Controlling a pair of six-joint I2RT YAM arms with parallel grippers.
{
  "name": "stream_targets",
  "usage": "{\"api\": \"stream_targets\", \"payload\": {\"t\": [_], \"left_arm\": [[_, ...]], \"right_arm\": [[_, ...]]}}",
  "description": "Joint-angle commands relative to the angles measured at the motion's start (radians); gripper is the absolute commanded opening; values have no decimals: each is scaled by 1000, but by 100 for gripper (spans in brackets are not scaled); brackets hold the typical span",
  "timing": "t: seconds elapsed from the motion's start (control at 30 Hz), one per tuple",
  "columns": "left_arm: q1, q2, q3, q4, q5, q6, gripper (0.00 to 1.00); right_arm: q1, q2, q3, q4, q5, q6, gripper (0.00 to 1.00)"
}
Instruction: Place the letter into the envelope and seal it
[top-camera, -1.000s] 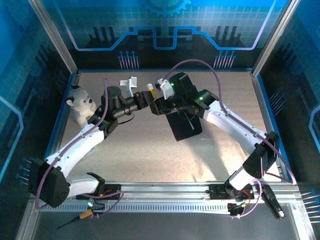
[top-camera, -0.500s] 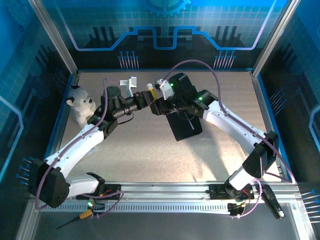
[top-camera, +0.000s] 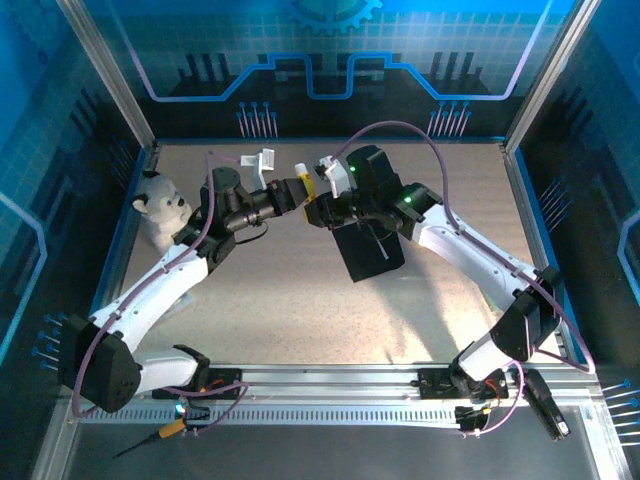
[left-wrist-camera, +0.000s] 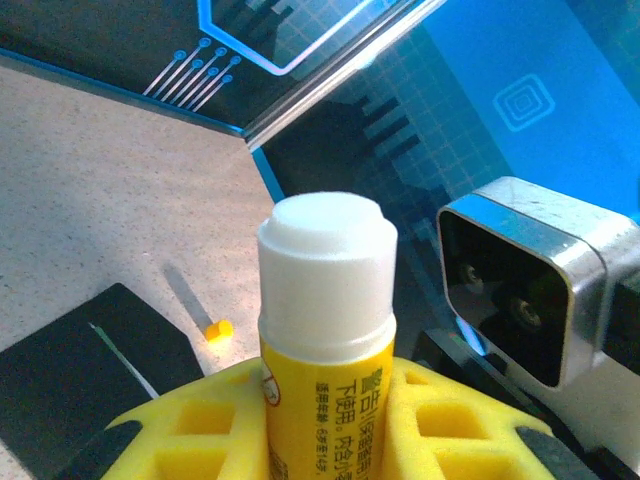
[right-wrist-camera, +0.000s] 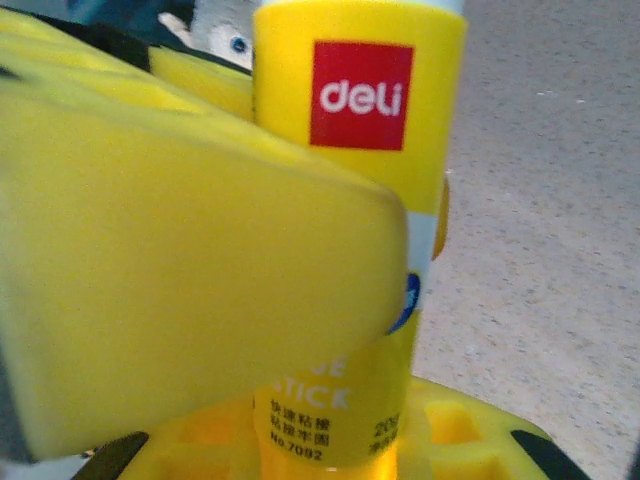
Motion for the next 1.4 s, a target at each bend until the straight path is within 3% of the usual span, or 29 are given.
{"api": "stream_targets", "payload": {"t": [0.0, 0.3, 0.53, 0.7, 1.0, 1.1, 1.2, 1.37], "left_arm": [[44, 3, 23, 74, 39, -9, 0], [52, 1, -7, 215, 256, -39, 0], [52, -1, -26, 307, 349, -80, 0], [54, 13, -29, 368, 393, -121, 0], [56, 23, -40, 406, 399, -140, 0], [63, 22, -39, 399, 379, -137, 0], [71, 21, -30, 360, 347, -117, 0], [78, 16, 21, 203, 253, -36, 0]], "right_arm": [[-53, -68, -47, 62, -155, 26, 15], [-140, -135, -151, 379, -543, 107, 15], [-151, -143, -165, 530, -736, 178, 16], [-152, -137, -196, 727, -807, 310, 16], [-169, -140, -209, 802, -806, 356, 16], [-176, -151, -209, 748, -785, 327, 17], [-177, -170, -174, 507, -710, 184, 24], [-177, -193, -97, 154, -568, -23, 53]]}}
